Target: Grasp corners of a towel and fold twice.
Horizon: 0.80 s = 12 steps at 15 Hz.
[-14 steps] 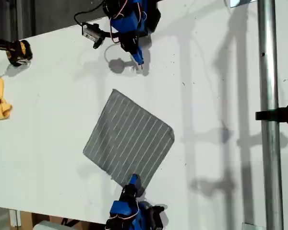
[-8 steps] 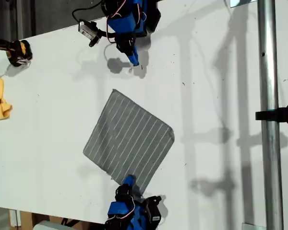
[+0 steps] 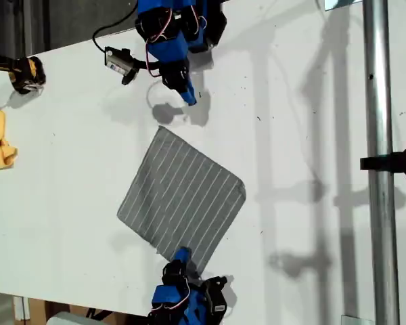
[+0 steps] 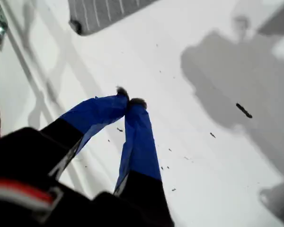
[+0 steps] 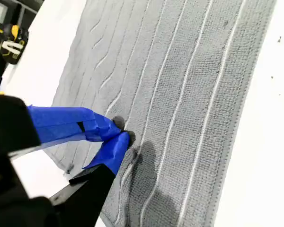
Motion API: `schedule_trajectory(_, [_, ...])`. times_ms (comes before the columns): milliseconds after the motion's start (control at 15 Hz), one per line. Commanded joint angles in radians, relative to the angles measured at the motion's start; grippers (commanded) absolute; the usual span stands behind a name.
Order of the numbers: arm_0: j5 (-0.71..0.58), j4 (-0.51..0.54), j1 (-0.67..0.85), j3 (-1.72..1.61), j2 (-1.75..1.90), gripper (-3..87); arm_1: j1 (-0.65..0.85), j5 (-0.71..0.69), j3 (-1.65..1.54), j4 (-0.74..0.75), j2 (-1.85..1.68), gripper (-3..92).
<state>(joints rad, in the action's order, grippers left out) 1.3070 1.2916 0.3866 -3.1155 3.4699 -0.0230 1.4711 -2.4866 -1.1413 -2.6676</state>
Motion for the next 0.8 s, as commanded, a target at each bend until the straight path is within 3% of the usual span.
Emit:
schedule_trajectory(0, [0.003,-0.006,0.015,-0.003,0.005,-0.9,-0.038,-0.025,0.189,0.037,0.152,-0.2])
schedule_trajectory(467, [0.006,-0.006,0.015,-0.003,0.005,-0.9,-0.091,-0.195,1.012,-0.204,0.890,-0.2])
schedule_trajectory(733, [0.008,-0.005,0.014,-0.003,0.005,-0.9,-0.100,-0.206,1.181,-0.179,1.052,-0.2])
